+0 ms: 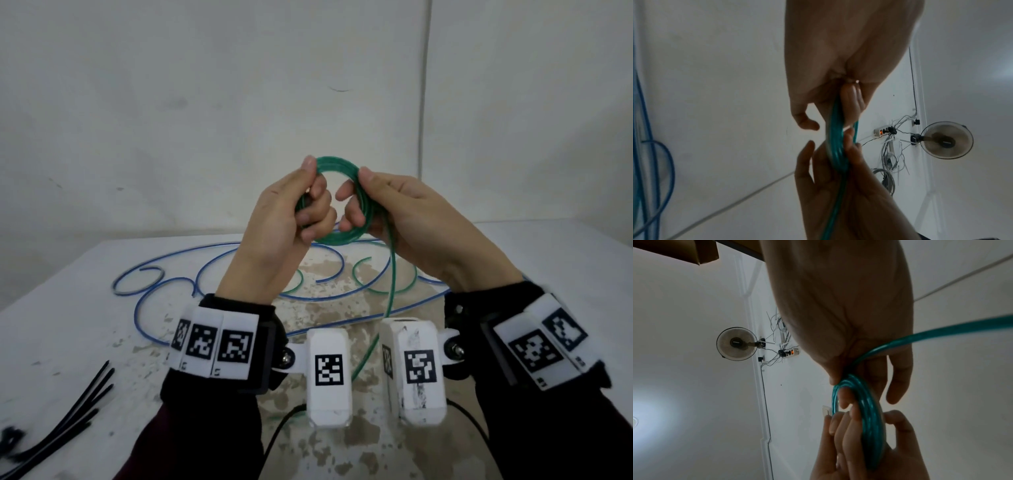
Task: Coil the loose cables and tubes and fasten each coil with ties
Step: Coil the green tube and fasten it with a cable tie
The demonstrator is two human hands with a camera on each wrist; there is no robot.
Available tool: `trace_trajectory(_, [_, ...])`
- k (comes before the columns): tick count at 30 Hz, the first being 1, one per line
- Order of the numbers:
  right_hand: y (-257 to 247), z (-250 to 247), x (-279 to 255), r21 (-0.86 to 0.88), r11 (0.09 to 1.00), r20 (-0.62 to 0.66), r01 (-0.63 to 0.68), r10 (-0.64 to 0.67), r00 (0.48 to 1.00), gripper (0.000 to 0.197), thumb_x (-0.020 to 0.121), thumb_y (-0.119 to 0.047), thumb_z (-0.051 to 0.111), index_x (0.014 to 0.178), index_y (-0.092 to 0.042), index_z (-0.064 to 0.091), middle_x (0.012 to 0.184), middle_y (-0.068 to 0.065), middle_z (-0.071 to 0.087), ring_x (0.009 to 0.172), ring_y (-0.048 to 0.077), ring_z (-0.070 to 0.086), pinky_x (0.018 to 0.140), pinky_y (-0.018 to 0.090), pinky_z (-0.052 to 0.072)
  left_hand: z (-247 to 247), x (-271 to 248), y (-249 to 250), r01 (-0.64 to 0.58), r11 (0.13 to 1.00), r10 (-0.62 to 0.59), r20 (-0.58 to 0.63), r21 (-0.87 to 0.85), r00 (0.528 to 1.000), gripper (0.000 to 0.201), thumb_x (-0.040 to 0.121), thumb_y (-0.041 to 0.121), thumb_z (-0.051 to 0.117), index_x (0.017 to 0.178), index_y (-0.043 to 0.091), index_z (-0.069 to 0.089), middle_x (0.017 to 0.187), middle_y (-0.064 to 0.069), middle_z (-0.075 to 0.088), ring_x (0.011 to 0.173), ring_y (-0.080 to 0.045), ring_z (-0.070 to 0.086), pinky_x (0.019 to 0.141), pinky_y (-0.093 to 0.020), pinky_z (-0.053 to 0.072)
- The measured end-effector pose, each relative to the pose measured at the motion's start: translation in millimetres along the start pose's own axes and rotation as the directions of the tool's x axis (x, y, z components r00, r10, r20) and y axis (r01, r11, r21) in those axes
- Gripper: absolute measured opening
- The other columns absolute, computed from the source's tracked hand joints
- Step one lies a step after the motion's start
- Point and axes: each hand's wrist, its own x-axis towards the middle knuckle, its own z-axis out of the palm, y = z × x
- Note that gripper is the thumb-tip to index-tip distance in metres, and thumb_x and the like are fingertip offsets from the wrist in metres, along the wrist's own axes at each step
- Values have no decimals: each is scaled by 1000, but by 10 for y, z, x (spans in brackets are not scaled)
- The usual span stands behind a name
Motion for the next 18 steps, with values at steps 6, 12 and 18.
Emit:
trace_trajectory(6, [36, 18, 0, -19, 1000, 29, -1, 2, 1000, 35, 104, -23, 32, 84, -7, 56, 55, -1, 42, 58, 15, 50, 68, 24, 44, -37, -29, 17, 43, 995, -47, 39, 92, 998, 36, 100, 27, 35, 66, 13, 36, 46, 7, 23, 40, -8, 23, 48, -21, 22])
trace_trajectory(12, [-9, 33, -6, 89, 995, 35, -34, 31, 999, 37, 104, -24, 29, 79, -7, 51, 52, -2, 43, 59, 14, 53, 69, 20, 47, -8, -7, 15, 4, 1000, -3, 35, -15, 999, 38, 101, 30, 32, 67, 14, 36, 45, 6, 24, 39, -11, 25, 53, -24, 30])
trace_trajectory(18, [-3, 38, -23, 18, 995, 69, -95, 94, 993, 37, 103, -28, 32, 79, -7, 51, 52, -3, 40, 55, 14, 49, 81, 33, 45, -34, -46, 51, 54, 989, -63, 64, 137, 996, 39, 98, 33, 35, 66, 12, 43, 43, 7, 21, 36, -9, 23, 51, -23, 29])
